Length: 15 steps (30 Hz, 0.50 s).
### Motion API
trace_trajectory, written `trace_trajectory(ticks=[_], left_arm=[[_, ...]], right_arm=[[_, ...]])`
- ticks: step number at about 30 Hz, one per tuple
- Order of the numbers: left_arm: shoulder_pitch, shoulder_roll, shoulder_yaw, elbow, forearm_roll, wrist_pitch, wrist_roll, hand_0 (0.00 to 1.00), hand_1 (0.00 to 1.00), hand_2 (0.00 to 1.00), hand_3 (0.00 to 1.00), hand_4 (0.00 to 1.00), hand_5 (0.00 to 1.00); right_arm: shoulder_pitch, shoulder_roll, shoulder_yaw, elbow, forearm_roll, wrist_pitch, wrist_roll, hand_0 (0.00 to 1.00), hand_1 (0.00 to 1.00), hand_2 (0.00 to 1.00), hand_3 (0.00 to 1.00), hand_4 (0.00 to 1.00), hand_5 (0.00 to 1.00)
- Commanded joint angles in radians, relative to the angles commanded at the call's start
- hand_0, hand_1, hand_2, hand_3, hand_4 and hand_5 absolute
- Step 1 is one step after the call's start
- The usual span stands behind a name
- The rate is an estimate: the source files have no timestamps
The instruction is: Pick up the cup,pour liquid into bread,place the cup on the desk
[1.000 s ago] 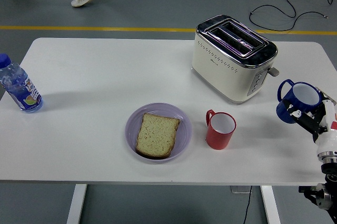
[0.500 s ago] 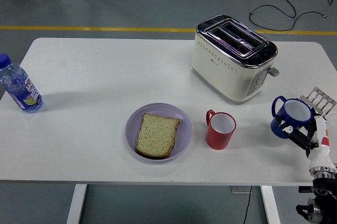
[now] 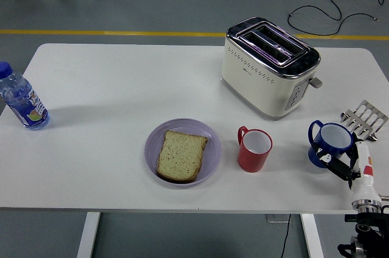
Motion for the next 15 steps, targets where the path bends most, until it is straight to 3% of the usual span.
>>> trace_trajectory(ticks=[15], left_arm=[[-0.005, 0.000, 0.006, 0.000, -0.004, 0.000, 0.000, 0.656, 0.693, 0.713, 0.604, 0.341, 0.925]], right_arm=[[0.035, 0.013, -0.030, -0.040, -0.004, 0.006, -0.011, 0.384, 0.338, 0.489, 0.531, 0.632, 0.012]])
